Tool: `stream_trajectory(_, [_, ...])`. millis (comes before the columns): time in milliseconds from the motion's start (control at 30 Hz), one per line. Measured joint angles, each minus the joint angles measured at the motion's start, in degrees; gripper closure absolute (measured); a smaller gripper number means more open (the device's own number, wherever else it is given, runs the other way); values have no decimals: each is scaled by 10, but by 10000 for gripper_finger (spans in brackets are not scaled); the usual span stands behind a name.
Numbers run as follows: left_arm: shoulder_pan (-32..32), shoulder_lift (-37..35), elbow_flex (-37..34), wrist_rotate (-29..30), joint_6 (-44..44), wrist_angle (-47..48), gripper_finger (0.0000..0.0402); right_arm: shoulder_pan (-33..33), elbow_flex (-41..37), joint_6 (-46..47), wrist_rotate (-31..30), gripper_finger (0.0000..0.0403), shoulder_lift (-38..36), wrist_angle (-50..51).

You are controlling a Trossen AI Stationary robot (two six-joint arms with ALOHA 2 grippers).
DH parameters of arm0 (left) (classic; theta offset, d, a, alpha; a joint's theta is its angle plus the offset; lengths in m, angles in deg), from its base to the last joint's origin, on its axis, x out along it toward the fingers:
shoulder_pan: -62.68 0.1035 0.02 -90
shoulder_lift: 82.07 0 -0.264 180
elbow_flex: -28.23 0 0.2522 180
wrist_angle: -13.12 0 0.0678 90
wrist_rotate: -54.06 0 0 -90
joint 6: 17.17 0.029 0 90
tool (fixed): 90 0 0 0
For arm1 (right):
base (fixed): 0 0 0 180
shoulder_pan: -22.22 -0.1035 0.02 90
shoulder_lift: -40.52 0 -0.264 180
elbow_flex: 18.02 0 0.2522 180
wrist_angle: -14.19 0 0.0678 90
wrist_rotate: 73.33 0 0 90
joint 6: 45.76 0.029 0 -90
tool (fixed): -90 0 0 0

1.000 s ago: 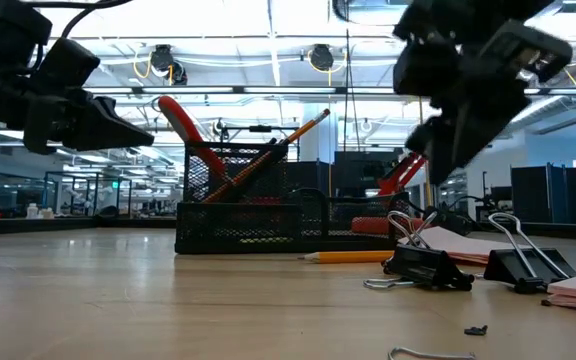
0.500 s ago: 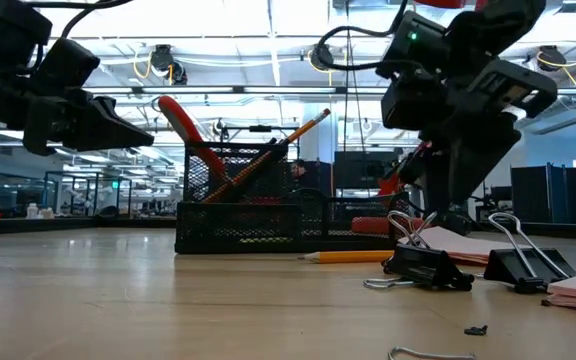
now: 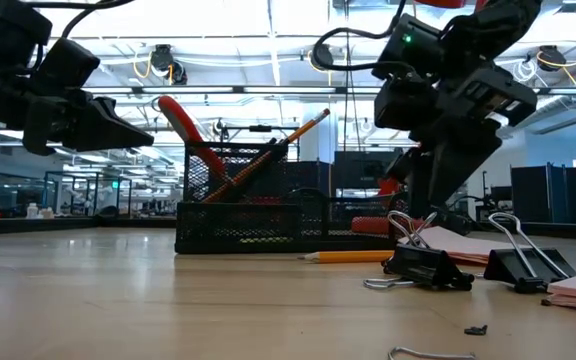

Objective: Pick and place office supplies into organizer
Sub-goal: Put the top sticky note into the right compartment of the desk organizer

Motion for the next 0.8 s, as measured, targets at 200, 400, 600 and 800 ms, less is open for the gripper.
stream_trajectory(200, [0, 0, 0, 0, 0, 1, 371, -5, 0, 4, 2, 220, 3, -7])
stream_trajectory(400, [0, 0, 0, 0, 0, 2, 371, -5, 0, 4, 37, 218, 23, -17])
stream_trajectory(600, [0, 0, 0, 0, -2, 5, 371, -5, 0, 6, 47, 218, 67, -33])
stream_trajectory(800, [0, 0, 0, 0, 0, 5, 371, -5, 2, 14, 78, 219, 83, -37])
